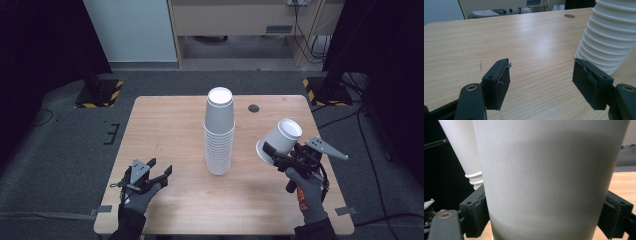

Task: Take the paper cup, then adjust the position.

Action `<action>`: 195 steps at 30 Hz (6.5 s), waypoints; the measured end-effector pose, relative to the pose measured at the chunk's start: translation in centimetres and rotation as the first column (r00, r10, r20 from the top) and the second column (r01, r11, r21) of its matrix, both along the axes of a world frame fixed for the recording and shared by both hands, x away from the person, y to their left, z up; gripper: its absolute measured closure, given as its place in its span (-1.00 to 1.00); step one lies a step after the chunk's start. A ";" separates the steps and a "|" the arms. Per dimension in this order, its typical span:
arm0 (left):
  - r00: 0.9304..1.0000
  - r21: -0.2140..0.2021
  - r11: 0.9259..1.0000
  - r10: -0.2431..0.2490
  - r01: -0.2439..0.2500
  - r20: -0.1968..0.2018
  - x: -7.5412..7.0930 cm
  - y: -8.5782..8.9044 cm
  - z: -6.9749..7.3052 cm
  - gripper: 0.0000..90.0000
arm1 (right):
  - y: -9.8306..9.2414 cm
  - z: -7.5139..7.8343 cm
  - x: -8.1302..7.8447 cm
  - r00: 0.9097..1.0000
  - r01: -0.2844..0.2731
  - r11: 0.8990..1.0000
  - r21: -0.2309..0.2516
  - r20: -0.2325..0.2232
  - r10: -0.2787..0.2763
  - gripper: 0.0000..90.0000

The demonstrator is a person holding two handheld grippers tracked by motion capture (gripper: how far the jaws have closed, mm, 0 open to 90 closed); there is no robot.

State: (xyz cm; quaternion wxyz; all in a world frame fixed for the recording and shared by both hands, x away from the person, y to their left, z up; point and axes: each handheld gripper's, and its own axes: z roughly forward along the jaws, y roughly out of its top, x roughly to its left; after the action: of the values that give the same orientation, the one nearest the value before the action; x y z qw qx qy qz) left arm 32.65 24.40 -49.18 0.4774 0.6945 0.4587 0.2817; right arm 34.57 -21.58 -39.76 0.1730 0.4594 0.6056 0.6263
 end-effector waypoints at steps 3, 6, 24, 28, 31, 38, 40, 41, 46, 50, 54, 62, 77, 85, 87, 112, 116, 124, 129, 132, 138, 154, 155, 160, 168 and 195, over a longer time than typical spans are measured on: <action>1.000 -0.001 1.000 -0.006 0.006 0.003 0.0 -0.1 0.1 -0.36 | -0.2 -0.5 -0.1 1.000 0.001 1.000 0.021 -0.015 -0.001 -0.68; 1.000 0.002 1.000 -0.013 0.013 0.008 0.0 -0.3 0.1 -0.36 | -0.5 -1.0 -0.3 1.000 0.004 0.999 0.047 -0.030 -0.003 -0.68; 0.996 0.005 0.996 -0.087 0.087 0.022 -0.4 -2.0 0.3 -0.36 | -1.1 -2.3 -0.7 0.996 0.005 0.991 0.132 -0.091 0.007 -0.68; 0.994 0.011 0.994 -0.111 0.111 0.022 -0.5 -2.6 0.3 -0.35 | -1.0 -2.6 -0.7 0.995 0.008 0.990 0.140 -0.102 0.006 -0.69; 0.992 0.009 0.992 -0.126 0.126 0.027 -0.6 -3.0 0.4 -0.34 | -0.9 -2.8 -0.7 0.994 0.010 0.989 0.151 -0.105 0.006 -0.68; 0.985 0.018 0.986 -0.166 0.165 0.036 -1.0 -4.5 0.5 -0.30 | -1.2 -3.1 -0.9 0.992 0.019 0.981 0.195 -0.126 0.005 -0.68; 0.983 0.025 0.984 -0.179 0.178 0.039 -1.2 -4.9 0.5 -0.29 | -1.2 -3.2 -1.0 0.992 0.019 0.980 0.198 -0.129 0.007 -0.69; 0.982 0.027 0.983 -0.183 0.182 0.043 -1.2 -5.1 0.5 -0.29 | -1.2 -3.3 -1.0 0.992 0.018 0.979 0.203 -0.129 0.009 -0.68; 0.975 0.027 0.977 -0.213 0.212 0.058 -1.6 -6.3 0.7 -0.27 | -1.2 -3.6 -1.2 0.989 0.012 0.974 0.227 -0.144 0.021 -0.69; 0.969 0.031 0.972 -0.236 0.234 0.067 -1.8 -7.1 0.7 -0.26 | -1.0 -3.7 -1.3 0.988 0.007 0.968 0.251 -0.152 0.032 -0.69; 0.965 0.025 0.968 -0.251 0.250 0.076 -2.0 -7.7 0.9 -0.25 | -0.9 -3.9 -1.3 0.985 0.007 0.964 0.266 -0.166 0.039 -0.69; 0.956 0.019 0.960 -0.281 0.280 0.089 -2.2 -8.7 1.3 -0.23 | -1.1 -4.0 -1.3 0.984 0.010 0.953 0.302 -0.172 0.044 -0.69; 0.931 0.015 0.939 -0.341 0.342 0.126 -2.0 -11.6 2.5 -0.21 | -1.2 -4.2 -1.2 0.979 0.010 0.944 0.330 -0.194 0.058 -0.69; 0.921 0.017 0.930 -0.367 0.368 0.131 -1.7 -12.7 2.8 -0.21 | -1.2 -4.2 -1.1 0.979 0.003 0.940 0.341 -0.193 0.067 -0.69; 0.918 0.016 0.927 -0.373 0.374 0.133 -1.7 -13.0 2.9 -0.20 | -1.2 -4.2 -1.1 0.979 0.003 0.940 0.341 -0.193 0.067 -0.69; 0.890 0.011 0.902 -0.427 0.431 0.161 -0.6 -16.9 3.6 -0.08 | -1.1 -4.2 -1.2 0.976 -0.001 0.934 0.357 -0.205 0.079 -0.69; 0.888 0.013 0.900 -0.431 0.435 0.162 -0.3 -17.5 3.5 -0.07 | -1.1 -4.3 -1.2 0.976 0.000 0.933 0.359 -0.204 0.079 -0.69; 0.880 0.004 0.894 -0.443 0.449 0.169 0.3 -18.6 3.3 -0.04 | -1.1 -4.2 -1.2 0.974 0.001 0.929 0.370 -0.211 0.083 -0.69; 0.872 -0.004 0.887 -0.454 0.462 0.182 0.7 -19.4 3.4 -0.03 | -1.1 -4.3 -1.1 0.974 -0.003 0.929 0.370 -0.209 0.087 -0.69; 0.871 -0.007 0.885 -0.456 0.465 0.186 0.9 -19.7 3.3 -0.02 | -1.1 -4.3 -1.1 0.974 -0.005 0.927 0.376 -0.210 0.090 -0.69; 0.868 -0.009 0.883 -0.458 0.468 0.192 1.3 -20.3 3.2 0.01 | -1.1 -4.4 -1.1 0.972 -0.009 0.926 0.377 -0.214 0.097 -0.69; 0.864 -0.003 0.885 -0.455 0.466 0.216 1.9 -21.8 3.4 0.05 | -0.5 -4.7 -1.0 0.966 -0.024 0.929 0.370 -0.231 0.117 -0.69; 0.864 -0.005 0.884 -0.456 0.468 0.215 1.9 -21.9 3.4 0.05 | -0.4 -4.8 -1.0 0.965 -0.028 0.929 0.369 -0.232 0.121 -0.69; 0.861 -0.006 0.883 -0.455 0.469 0.225 2.2 -22.4 3.6 0.06 | -0.3 -4.8 -1.0 0.963 -0.032 0.926 0.376 -0.235 0.129 -0.69; 0.855 -0.013 0.881 -0.455 0.473 0.250 2.3 -23.2 4.0 0.11 | -0.1 -4.9 -1.0 0.959 -0.046 0.927 0.373 -0.243 0.145 -0.69; 0.850 0.052 0.880 -0.470 0.472 0.239 2.2 -23.0 3.4 0.78 | 0.6 -5.4 -0.7 0.950 -0.081 0.931 0.356 -0.255 0.180 -0.72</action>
State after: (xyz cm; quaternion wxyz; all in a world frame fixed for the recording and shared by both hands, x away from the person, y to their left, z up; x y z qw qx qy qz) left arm 34.86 1.35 -45.77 0.5877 0.7435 0.2134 0.2373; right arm 33.83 -21.00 -45.15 -0.0402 0.5256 0.5360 0.6594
